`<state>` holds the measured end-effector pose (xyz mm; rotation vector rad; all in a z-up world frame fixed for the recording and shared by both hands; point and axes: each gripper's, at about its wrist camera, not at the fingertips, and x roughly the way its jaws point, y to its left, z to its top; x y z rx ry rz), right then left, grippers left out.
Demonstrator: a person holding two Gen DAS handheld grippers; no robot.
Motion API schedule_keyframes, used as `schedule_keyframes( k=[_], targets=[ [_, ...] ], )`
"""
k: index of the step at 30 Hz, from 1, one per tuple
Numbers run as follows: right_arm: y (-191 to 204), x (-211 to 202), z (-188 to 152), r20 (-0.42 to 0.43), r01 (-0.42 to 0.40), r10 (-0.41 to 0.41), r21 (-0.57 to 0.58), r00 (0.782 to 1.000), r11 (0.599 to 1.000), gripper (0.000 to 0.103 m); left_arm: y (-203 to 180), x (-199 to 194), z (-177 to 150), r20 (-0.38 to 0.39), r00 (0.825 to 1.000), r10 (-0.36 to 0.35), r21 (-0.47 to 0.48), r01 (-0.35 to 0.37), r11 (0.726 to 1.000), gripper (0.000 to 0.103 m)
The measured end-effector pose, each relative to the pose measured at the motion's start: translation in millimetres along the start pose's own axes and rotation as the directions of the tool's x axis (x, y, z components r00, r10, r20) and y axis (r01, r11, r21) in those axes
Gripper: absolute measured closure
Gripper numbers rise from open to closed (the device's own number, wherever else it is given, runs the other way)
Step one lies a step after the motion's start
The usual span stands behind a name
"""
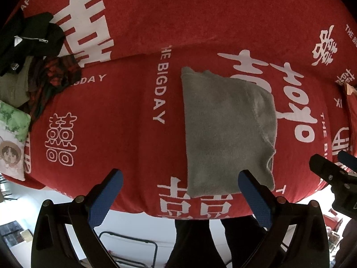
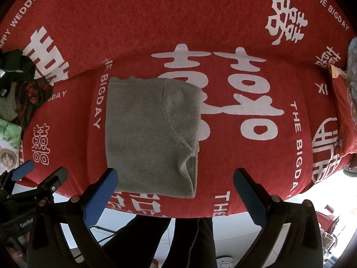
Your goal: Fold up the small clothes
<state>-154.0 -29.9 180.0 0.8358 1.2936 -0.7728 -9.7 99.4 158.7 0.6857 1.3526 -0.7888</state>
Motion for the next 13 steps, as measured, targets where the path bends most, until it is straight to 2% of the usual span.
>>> schedule_keyframes(
  k=[5,9,13],
  targets=[
    [0.9,1.6,-0.4,-0.002,0.000,0.000,0.001,1.000,1.000,0.000,-1.1,0.1,0.2,-0.001,1.000,-0.003,0.000,0.003,1.000,0.000],
    [1.3,2.6,-0.6,-0.002,0.000,0.000,0.000,1.000,1.000,0.000,-5.9,-3.1,-0.6,0.031,0.999,0.018,0.019,-0.019,1.000,0.000],
    [0.9,3.8,-0.5,-0.001,0.000,0.000,0.001,1.000,1.000,0.000,-6.8,-3.2,-0.3,0.026,1.000,-0.001,0.021,0.000,1.000,0.000]
  ],
)
